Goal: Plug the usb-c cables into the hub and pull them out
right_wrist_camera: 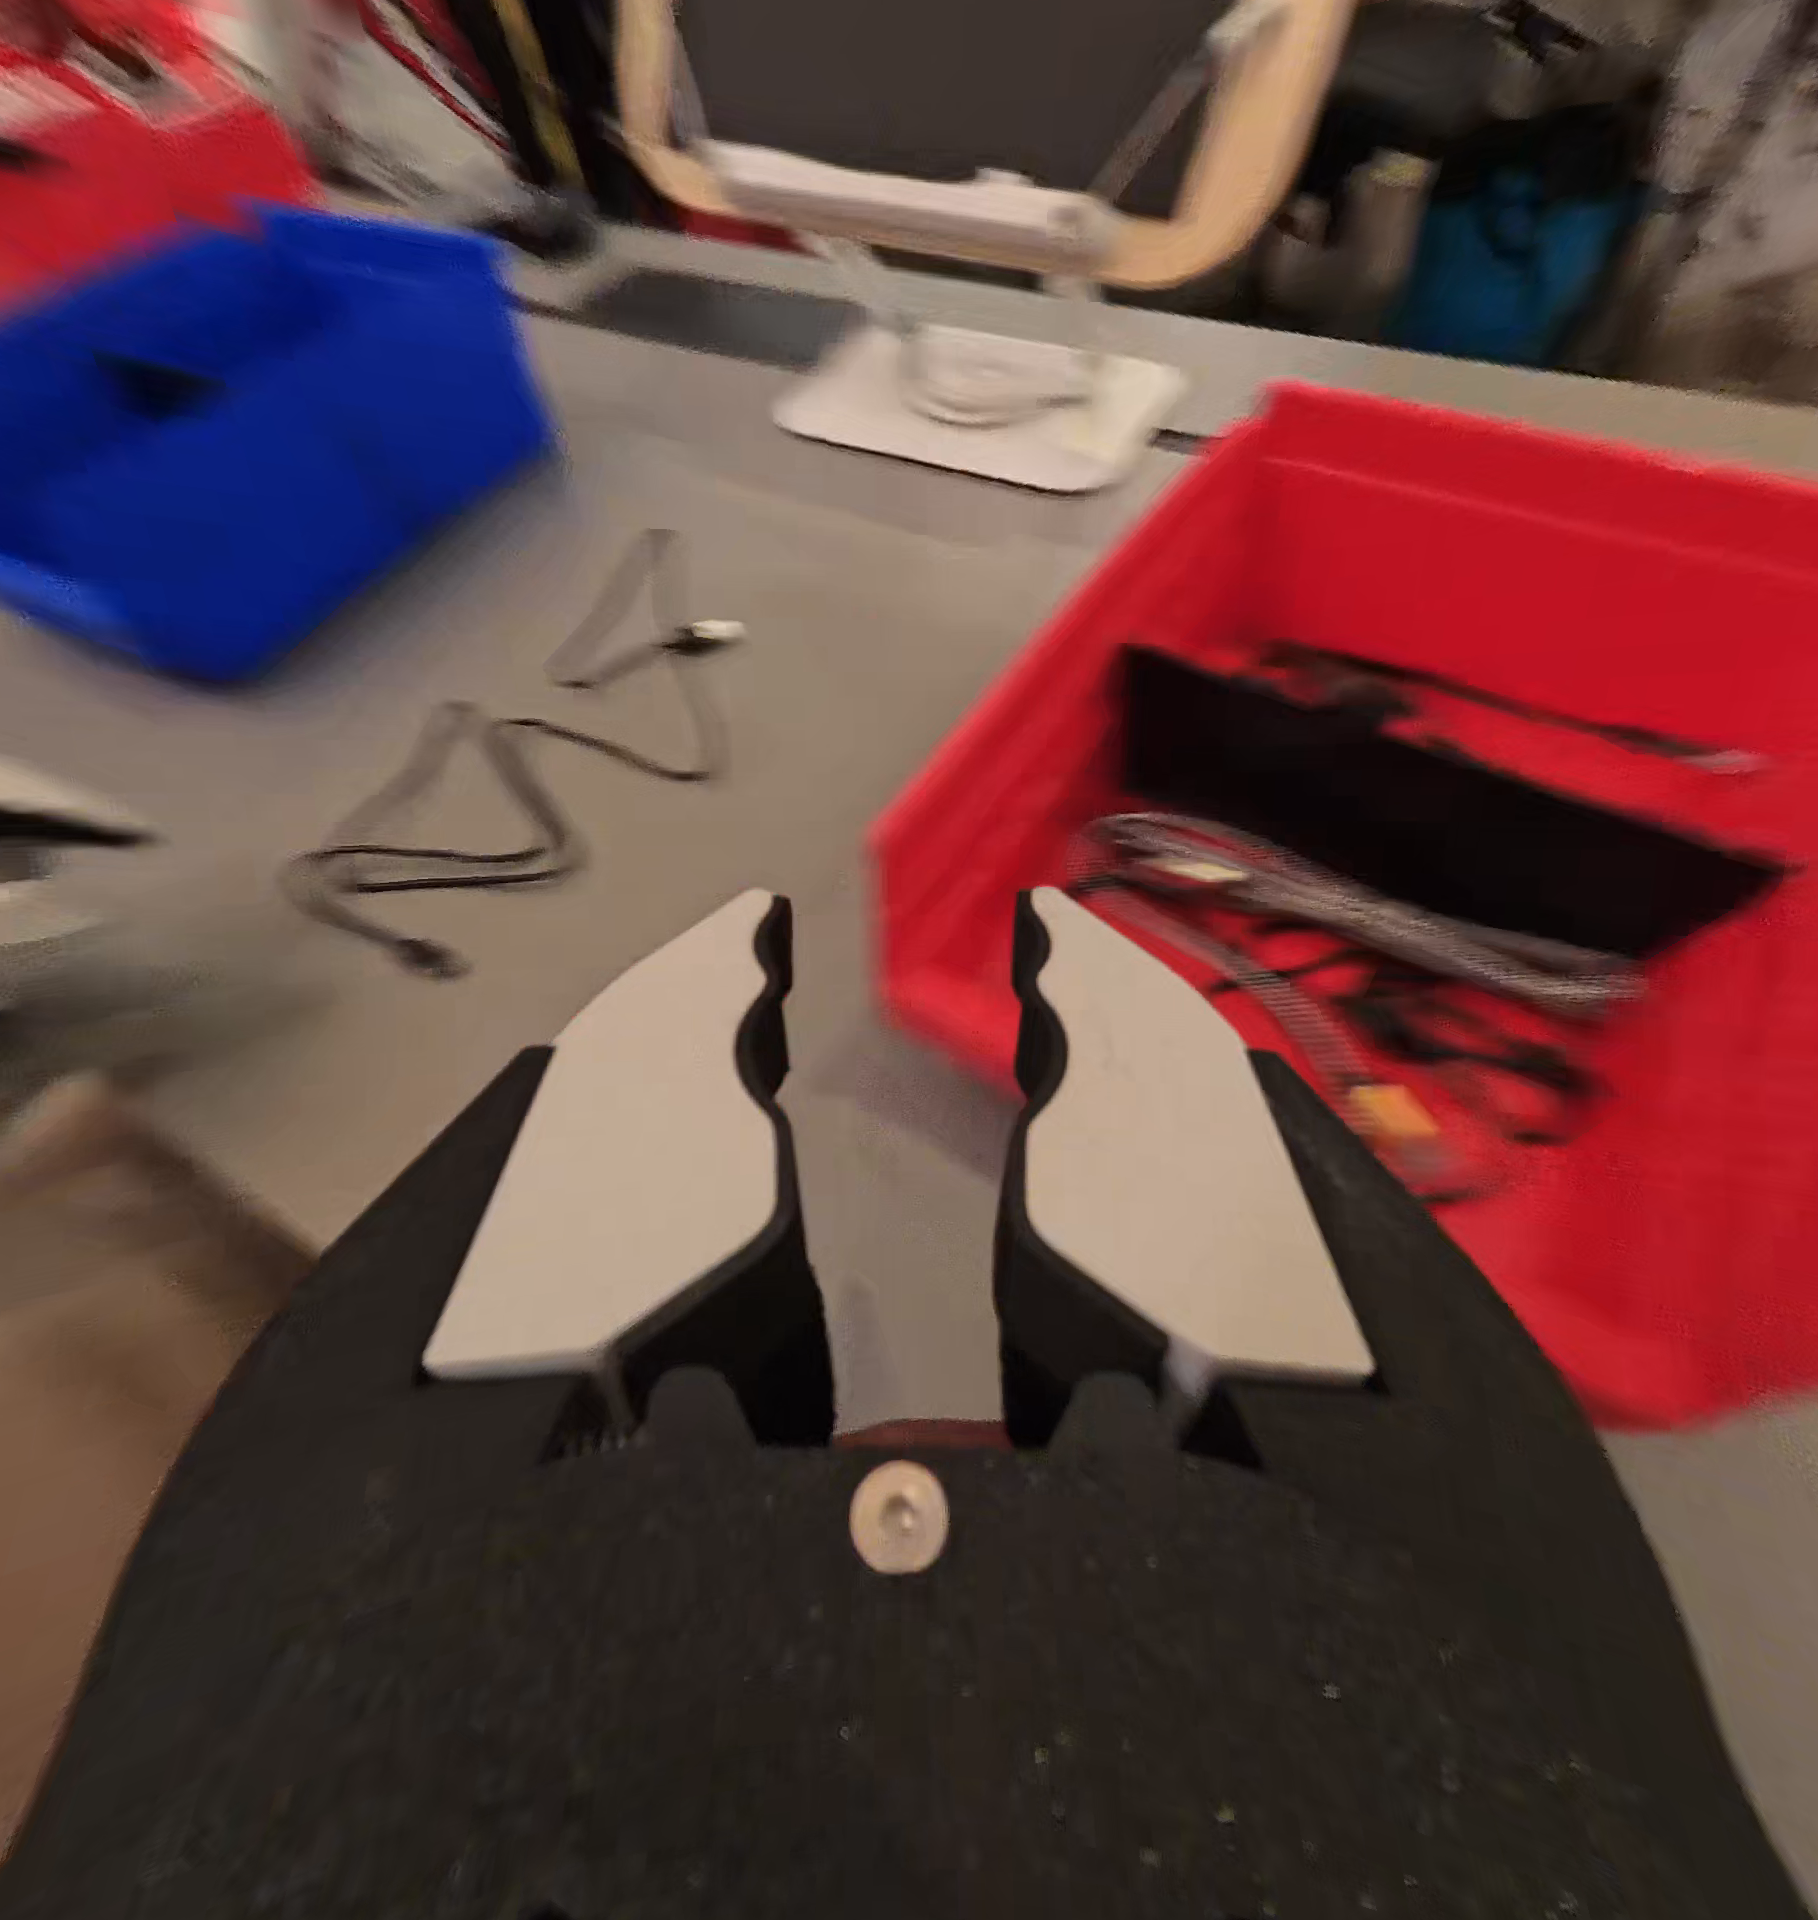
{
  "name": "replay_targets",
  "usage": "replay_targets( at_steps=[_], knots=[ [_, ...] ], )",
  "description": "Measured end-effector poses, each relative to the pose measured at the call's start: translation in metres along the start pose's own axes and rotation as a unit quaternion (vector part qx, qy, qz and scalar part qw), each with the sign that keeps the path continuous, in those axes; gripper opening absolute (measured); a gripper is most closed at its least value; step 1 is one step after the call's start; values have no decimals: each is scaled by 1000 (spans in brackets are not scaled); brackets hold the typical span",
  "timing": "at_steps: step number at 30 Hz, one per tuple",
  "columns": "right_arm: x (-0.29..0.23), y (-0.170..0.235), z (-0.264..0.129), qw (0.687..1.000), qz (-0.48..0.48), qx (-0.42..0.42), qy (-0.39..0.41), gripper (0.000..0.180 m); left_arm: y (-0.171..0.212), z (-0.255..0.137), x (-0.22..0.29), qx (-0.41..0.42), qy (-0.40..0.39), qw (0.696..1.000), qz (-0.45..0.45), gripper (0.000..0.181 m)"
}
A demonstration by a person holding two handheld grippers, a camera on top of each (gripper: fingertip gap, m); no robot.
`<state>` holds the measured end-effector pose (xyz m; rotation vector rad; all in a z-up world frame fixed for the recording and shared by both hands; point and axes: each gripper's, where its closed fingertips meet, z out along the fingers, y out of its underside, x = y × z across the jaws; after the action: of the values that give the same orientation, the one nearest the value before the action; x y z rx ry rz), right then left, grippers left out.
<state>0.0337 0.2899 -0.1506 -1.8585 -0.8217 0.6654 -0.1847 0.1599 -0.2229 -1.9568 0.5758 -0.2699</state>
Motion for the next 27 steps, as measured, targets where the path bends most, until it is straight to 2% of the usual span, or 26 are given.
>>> replay_targets(
  at_steps=[3, 6, 8, 10, 13, 15, 19, 22, 27],
  knots=[
    [-67, 47, 1, 993, 62, 43, -92, 37, 11, 3, -12, -27, -11, 999, -36, 43],
    [-105, 72, 3, 988, 59, 16, -145, 39, 21, 9, -24, -59, -21, 998, -30, 50],
    [-109, 75, 6, 990, 9, 15, -141, 38, 26, 15, -32, -87, -8, 996, 25, 50],
    [-112, 76, 8, 989, -13, 15, -147, 38, 27, 14, -37, -127, 57, 986, 89, 50],
    [-121, 77, 10, 985, 9, 15, -171, 39, 12, 7, -46, -157, 156, 971, 91, 70],
    [-125, 79, 10, 983, 18, 9, -181, 39, 4, 19, -56, -167, 159, 967, 113, 79],
    [-126, 84, 13, 984, -3, -1, -176, 39, 17, 49, -59, -225, 153, 943, 193, 95],
    [-125, 85, 12, 984, 1, -2, -175, 39, 37, 64, -61, -275, 156, 919, 235, 100],
    [-122, 84, 11, 982, 34, -4, -188, 40, 38, 72, -61, -285, 196, 910, 228, 97]
  ],
)
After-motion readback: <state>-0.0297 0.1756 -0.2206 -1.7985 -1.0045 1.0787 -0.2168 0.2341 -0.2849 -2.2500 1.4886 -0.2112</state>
